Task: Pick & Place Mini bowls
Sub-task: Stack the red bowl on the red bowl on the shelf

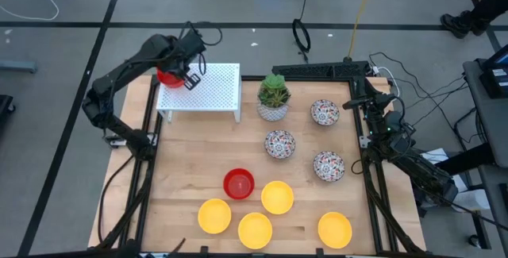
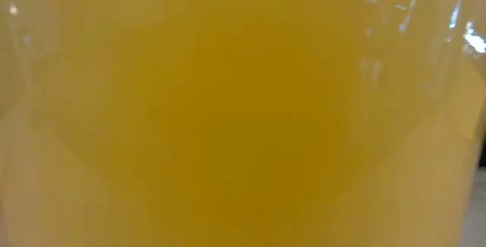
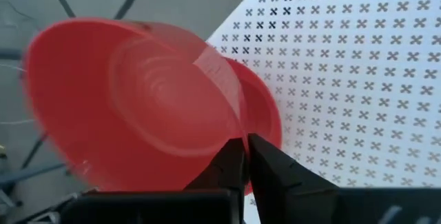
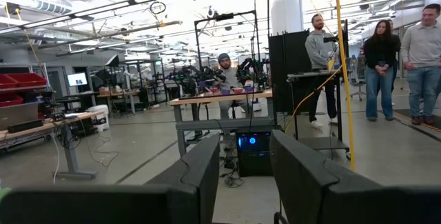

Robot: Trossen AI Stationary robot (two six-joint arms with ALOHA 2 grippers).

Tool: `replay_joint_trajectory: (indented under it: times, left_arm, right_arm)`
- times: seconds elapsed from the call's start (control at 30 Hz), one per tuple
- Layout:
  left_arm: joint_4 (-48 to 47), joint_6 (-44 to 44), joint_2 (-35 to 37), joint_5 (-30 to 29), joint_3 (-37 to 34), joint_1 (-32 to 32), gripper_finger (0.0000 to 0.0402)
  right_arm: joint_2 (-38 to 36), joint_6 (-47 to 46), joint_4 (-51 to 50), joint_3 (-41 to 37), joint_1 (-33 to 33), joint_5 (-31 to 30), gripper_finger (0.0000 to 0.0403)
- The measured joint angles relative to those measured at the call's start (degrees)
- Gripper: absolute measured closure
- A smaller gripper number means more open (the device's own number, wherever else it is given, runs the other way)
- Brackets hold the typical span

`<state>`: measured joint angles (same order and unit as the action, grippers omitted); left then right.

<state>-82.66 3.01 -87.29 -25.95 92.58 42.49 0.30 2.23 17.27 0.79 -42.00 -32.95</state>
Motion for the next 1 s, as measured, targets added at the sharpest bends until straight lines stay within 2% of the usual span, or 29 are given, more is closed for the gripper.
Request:
replay_joint_trajectory:
  times: [0.1,0.27,0.47,0.67,0.87,1.0]
  left_arm:
    - [0.0,0.2,0.0,1.2,0.0,1.4,0.0395]
    - [0.0,0.2,0.0,3.9,-0.5,2.6,0.0381]
    - [-0.1,0.7,0.0,5.2,-2.3,2.6,0.0396]
    - [-0.1,0.5,0.0,5.5,-4.5,2.5,0.0377]
    - [-0.1,0.5,0.0,5.4,-5.2,2.5,0.0395]
    - [-0.1,0.5,0.0,5.4,-5.2,2.5,0.0387]
  right_arm:
    - [0.0,0.0,0.0,0.0,0.0,0.0,0.0286]
    - [0.0,0.0,0.0,0.0,0.0,0.0,0.0286]
    - [0.0,0.0,0.0,0.0,0.0,0.0,0.0286]
    - [0.0,0.0,0.0,0.0,0.0,0.0,0.0286]
    - [0.0,0.0,0.0,0.0,0.0,0.0,0.0286]
    - [0.0,0.0,0.0,0.0,0.0,0.0,0.0286]
